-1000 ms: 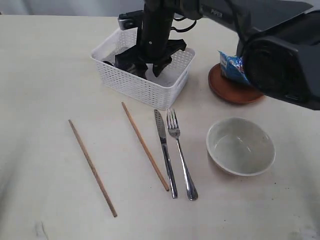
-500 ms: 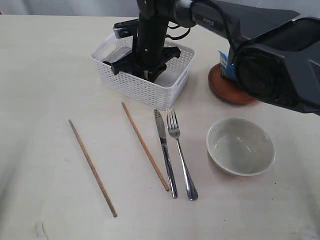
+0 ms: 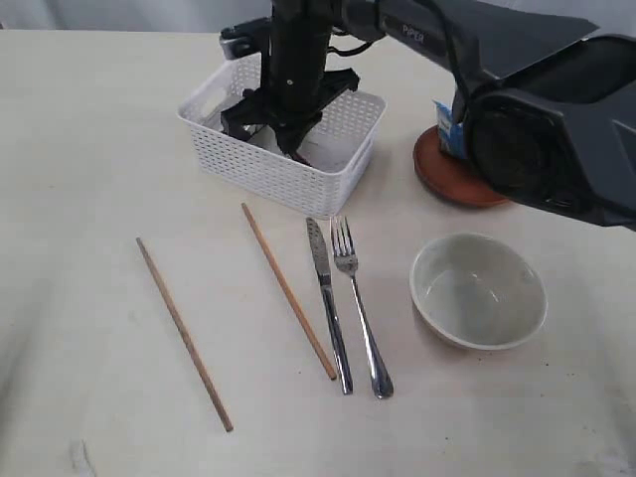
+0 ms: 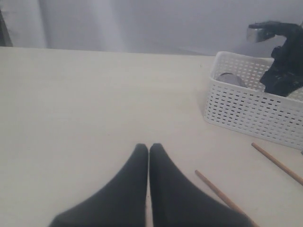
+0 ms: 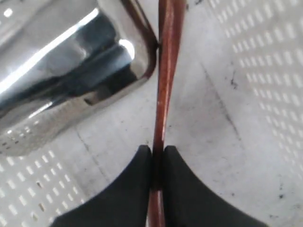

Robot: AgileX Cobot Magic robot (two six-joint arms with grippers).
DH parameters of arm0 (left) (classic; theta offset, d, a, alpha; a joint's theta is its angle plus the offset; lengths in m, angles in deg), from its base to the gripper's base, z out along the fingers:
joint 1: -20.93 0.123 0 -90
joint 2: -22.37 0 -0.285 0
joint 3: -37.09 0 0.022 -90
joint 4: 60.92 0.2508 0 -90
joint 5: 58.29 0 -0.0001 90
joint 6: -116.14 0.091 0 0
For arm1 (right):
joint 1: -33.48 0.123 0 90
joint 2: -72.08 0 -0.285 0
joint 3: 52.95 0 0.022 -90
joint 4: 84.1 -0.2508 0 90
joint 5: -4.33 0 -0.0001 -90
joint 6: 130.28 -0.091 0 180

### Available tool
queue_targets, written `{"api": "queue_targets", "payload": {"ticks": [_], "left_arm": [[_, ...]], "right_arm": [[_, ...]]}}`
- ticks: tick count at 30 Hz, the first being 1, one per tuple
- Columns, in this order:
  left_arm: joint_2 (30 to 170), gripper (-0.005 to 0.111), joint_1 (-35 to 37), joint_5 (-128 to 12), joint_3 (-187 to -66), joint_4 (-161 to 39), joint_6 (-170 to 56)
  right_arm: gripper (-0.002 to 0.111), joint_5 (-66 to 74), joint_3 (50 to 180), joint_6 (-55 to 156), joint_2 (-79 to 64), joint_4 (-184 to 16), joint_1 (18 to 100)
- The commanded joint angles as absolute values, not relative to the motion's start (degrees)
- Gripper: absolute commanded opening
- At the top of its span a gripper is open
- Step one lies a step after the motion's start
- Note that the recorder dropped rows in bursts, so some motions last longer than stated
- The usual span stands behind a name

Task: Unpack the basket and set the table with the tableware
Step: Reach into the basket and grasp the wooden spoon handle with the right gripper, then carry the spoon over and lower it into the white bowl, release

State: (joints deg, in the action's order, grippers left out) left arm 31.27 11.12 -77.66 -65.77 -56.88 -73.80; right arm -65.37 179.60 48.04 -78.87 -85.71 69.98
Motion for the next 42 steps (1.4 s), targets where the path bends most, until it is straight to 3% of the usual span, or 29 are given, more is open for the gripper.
{"api": "queue_targets", "payload": {"ticks": [1,16,34,42], "left_arm": [[31.44,0.001,10.96,-77.08,-65.69,-56.90,-74.09],[31.44,0.001,10.96,-77.08,-65.69,-56.90,-74.09],[31.44,0.001,10.96,-77.08,-65.69,-56.90,-74.09],[31.44,0.001,10.96,-77.08,-65.69,-56.90,-74.09]], "right_arm": [[-0.001,-65.63,182.00,48.52,-74.94,-84.90,70.26],[-0.001,-65.63,177.90,46.74,-55.66,-85.05,70.26],[-0.001,-65.63,123.98,52.79,-15.04,-79.73,69.54],[-0.001,-65.63,105.55,64.03,-5.08,-72.02,69.54]]}}
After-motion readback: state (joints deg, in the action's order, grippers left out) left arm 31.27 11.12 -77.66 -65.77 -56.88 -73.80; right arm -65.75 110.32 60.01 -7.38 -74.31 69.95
